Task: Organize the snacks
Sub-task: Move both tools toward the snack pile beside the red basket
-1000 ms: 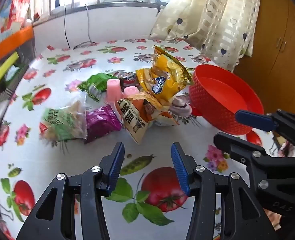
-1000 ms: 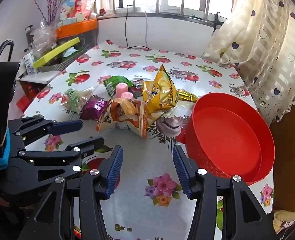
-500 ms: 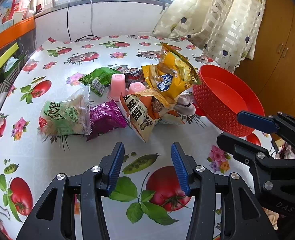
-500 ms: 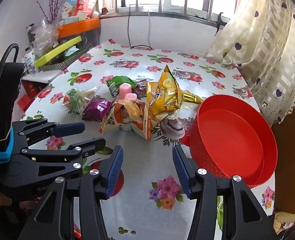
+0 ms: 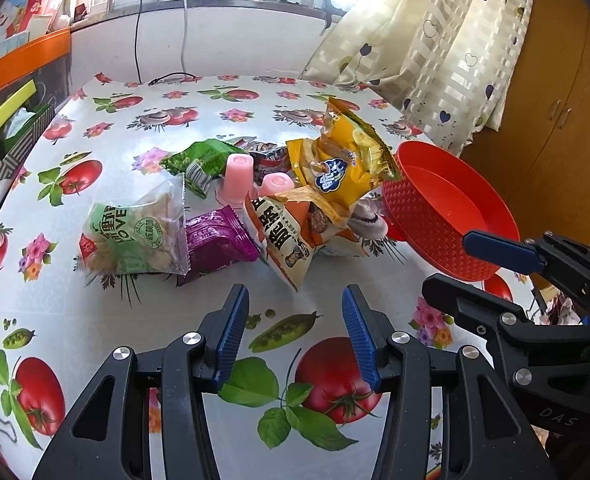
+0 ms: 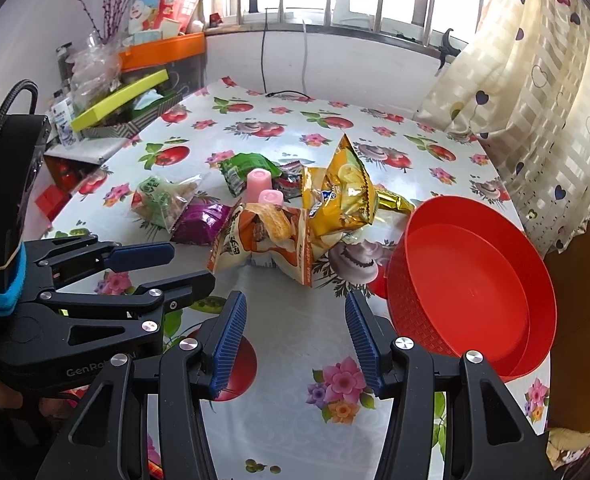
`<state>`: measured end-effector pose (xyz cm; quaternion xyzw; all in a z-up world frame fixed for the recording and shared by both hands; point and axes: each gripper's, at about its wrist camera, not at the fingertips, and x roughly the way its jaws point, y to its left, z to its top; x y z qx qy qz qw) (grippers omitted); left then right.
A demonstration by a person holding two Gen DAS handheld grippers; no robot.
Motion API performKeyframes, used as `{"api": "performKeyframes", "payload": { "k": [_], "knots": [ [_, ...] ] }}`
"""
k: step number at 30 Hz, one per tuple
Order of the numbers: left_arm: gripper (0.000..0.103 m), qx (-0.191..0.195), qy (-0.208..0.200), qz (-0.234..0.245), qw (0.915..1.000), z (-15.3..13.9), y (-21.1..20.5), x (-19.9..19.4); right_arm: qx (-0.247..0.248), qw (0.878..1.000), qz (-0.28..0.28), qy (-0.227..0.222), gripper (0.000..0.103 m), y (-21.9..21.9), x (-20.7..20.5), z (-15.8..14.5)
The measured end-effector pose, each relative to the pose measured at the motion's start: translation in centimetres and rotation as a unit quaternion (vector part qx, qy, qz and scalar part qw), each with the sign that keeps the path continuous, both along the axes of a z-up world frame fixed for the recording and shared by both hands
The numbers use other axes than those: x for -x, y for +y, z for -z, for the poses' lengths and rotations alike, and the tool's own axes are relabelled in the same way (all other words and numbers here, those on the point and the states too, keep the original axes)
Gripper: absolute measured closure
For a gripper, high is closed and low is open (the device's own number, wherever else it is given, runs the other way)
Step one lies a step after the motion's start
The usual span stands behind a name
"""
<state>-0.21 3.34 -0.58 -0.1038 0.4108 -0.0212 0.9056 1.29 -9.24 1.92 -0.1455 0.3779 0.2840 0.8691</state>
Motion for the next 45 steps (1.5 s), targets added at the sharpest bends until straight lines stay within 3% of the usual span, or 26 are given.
{"api": "performKeyframes", "payload": {
  "k": [45],
  "knots": [
    [0.053,0.006,0.001,-0.007,1.0000,-0.1,0.5,-1.3,0.001,1.000,-0.001,0.005,0.054,0.6,-0.6,0.3]
  ]
}}
